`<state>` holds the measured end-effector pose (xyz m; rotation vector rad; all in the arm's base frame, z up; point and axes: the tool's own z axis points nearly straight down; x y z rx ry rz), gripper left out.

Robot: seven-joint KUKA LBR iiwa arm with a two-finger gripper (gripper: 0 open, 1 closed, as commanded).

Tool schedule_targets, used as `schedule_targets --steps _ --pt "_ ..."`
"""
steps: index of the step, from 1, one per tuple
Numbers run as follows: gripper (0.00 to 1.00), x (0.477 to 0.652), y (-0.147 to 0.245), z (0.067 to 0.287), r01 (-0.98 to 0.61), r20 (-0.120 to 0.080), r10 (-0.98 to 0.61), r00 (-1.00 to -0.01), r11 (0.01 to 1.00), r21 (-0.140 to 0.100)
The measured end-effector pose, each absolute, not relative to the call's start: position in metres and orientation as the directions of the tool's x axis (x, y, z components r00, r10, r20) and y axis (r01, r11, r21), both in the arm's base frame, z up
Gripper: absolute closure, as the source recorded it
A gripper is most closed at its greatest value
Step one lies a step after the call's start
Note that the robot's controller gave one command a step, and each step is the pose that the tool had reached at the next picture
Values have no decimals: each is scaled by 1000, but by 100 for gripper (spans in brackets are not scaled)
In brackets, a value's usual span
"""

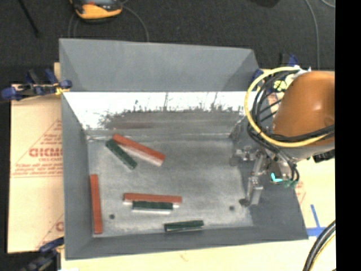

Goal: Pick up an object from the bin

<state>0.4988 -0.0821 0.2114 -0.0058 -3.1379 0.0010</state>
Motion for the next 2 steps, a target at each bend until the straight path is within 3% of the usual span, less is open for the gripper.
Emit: schedule_targets --steps 1,2 --pt "0 500 -82 215 1 -4 1 -1000 1000 -2" --pt "0 502 -53 176 -40 -12 -40 -999 999 -4"
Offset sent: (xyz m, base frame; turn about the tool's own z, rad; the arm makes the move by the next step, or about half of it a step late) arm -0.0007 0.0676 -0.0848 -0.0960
